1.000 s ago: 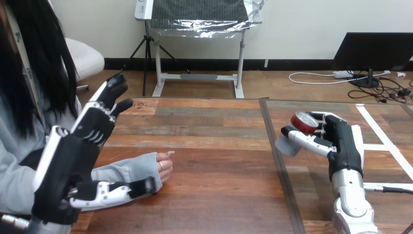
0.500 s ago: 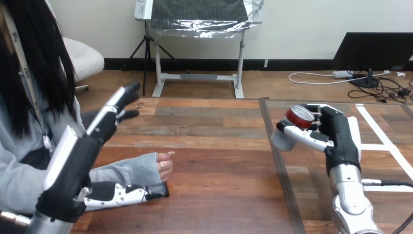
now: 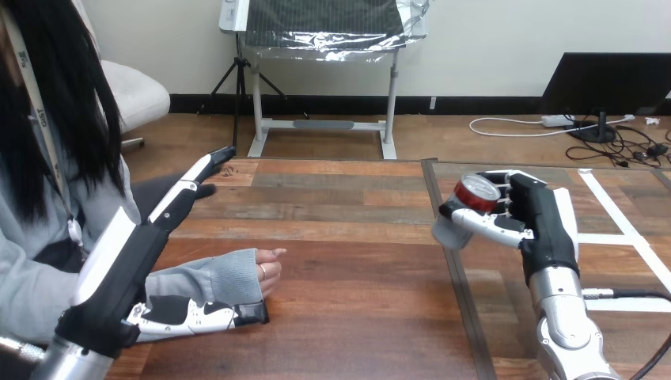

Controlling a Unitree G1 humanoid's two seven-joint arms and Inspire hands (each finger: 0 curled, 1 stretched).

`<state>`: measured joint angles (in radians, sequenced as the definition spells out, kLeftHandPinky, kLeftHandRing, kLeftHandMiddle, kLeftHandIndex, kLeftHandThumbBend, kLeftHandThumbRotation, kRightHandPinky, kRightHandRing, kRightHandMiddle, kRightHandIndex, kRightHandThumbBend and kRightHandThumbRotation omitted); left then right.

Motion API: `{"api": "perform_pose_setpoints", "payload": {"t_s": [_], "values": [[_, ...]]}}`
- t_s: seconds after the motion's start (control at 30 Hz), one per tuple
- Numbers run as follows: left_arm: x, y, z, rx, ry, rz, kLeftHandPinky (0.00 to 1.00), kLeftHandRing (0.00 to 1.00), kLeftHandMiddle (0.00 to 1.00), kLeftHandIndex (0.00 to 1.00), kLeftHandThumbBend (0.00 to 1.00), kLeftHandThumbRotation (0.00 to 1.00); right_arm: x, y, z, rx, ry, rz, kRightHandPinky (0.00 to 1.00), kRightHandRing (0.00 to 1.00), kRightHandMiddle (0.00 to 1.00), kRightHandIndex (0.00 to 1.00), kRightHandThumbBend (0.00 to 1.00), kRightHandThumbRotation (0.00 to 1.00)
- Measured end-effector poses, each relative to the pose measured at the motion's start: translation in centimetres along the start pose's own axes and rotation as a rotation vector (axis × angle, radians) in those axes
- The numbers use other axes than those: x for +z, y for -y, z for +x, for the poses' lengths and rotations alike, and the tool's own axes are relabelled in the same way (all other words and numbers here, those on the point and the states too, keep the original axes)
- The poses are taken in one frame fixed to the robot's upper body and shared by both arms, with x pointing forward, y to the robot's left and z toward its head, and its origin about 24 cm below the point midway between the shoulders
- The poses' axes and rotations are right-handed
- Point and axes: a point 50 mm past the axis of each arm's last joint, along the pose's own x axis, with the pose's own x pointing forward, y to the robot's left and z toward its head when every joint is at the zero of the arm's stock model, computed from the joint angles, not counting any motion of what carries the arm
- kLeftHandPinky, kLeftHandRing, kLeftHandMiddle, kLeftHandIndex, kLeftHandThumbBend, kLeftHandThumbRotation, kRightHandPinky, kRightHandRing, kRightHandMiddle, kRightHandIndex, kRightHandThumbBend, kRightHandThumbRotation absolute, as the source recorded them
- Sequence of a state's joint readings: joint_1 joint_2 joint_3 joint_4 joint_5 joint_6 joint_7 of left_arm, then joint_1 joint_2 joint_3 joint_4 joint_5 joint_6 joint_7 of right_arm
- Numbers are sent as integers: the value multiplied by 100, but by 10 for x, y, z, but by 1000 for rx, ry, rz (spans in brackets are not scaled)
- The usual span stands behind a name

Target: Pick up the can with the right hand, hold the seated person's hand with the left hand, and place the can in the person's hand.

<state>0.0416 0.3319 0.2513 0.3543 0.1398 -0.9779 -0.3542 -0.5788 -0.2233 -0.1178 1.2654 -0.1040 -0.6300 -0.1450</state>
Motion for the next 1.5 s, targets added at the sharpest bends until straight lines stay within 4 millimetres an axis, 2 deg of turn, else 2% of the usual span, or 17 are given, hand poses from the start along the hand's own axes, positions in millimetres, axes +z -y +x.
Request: {"api": "perform_pose_setpoints", "payload": {"t_s": [0.5,1.17,1.5], "values": [[-5,-5,7,-60,-113,104,82,90,91,93,100,18,0,-1,0,46,2,-16,41,47,53,55,76,0],[-6,-22,19,-221,-172,289,80,87,87,88,100,20,0,1,0,89,3,-25,40,47,53,55,77,0],[-8,-34,32,-291,-186,384,79,86,86,86,100,22,1,2,1,95,9,-26,39,46,53,55,77,0]]}}
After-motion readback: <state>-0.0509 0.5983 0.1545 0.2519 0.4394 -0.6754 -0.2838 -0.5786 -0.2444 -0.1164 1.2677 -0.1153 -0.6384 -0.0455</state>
